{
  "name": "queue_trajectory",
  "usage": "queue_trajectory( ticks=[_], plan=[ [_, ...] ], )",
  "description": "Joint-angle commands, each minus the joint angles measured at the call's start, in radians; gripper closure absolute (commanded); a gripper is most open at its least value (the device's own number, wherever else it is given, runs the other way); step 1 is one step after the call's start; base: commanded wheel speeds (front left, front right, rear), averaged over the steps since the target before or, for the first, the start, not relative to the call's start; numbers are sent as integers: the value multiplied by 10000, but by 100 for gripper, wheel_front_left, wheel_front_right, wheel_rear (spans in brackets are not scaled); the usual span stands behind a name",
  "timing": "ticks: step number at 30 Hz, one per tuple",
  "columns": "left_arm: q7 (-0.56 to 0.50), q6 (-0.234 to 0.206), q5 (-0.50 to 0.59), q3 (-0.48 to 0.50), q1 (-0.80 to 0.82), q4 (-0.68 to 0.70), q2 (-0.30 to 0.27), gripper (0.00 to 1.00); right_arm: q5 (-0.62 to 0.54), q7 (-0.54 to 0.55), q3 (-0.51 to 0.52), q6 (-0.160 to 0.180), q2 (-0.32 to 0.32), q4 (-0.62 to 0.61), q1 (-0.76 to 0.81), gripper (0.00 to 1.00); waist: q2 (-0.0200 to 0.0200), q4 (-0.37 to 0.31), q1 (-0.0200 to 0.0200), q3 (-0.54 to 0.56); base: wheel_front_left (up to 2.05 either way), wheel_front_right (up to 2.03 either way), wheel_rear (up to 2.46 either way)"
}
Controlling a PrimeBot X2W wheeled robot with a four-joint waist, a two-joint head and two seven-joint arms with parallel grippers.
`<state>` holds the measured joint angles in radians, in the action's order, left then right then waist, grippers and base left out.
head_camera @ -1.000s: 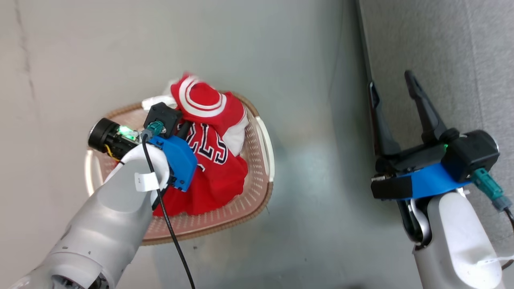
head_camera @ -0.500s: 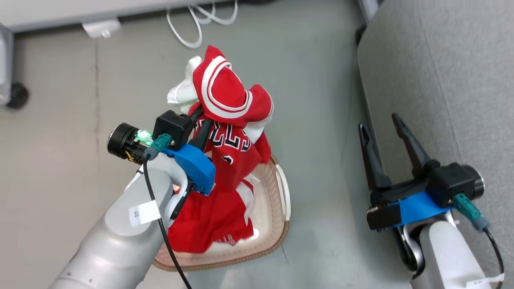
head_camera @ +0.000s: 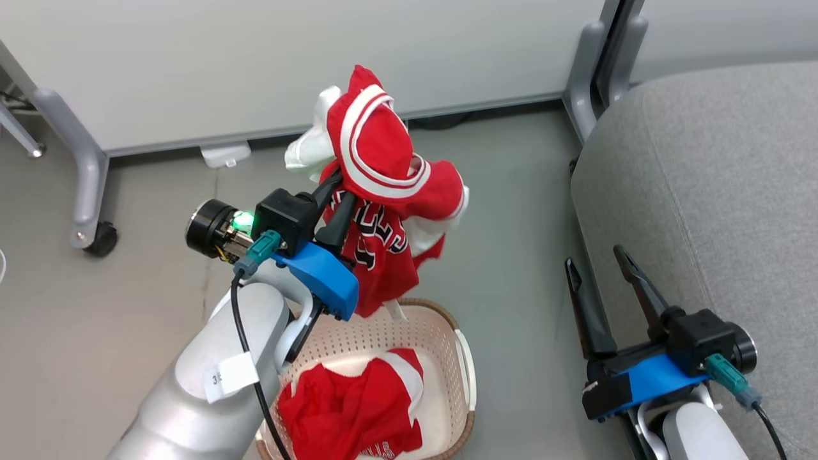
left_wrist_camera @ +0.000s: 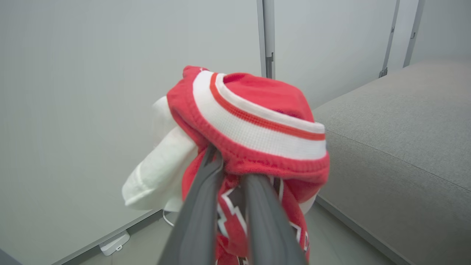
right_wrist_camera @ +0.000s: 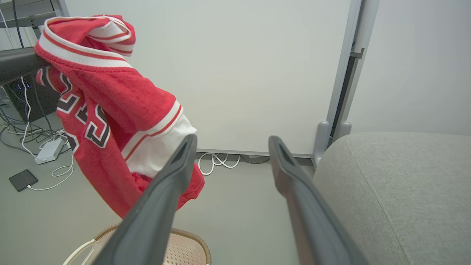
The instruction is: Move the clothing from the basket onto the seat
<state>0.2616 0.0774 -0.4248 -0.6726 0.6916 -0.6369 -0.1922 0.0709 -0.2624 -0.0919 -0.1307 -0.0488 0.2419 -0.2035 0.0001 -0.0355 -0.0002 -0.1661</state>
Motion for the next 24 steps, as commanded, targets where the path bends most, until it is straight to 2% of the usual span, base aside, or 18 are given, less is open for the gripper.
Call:
queue_trajectory(
  ticks=[1,15,24],
  plan=[
    [50,18,67,50,-169,172,20,100,44,-38,13,-1,-28,46,289,0,-1,122,2,518,0,0,0],
    [51,89,90,-192,-435,372,106,100,156,-38,-65,-1,-28,25,808,0,-1,407,2,1172,0,0,0],
    [51,44,84,-287,-401,436,128,100,-129,-38,-835,-1,-153,1,163,0,-1,467,2,1128,0,0,0]
  ],
)
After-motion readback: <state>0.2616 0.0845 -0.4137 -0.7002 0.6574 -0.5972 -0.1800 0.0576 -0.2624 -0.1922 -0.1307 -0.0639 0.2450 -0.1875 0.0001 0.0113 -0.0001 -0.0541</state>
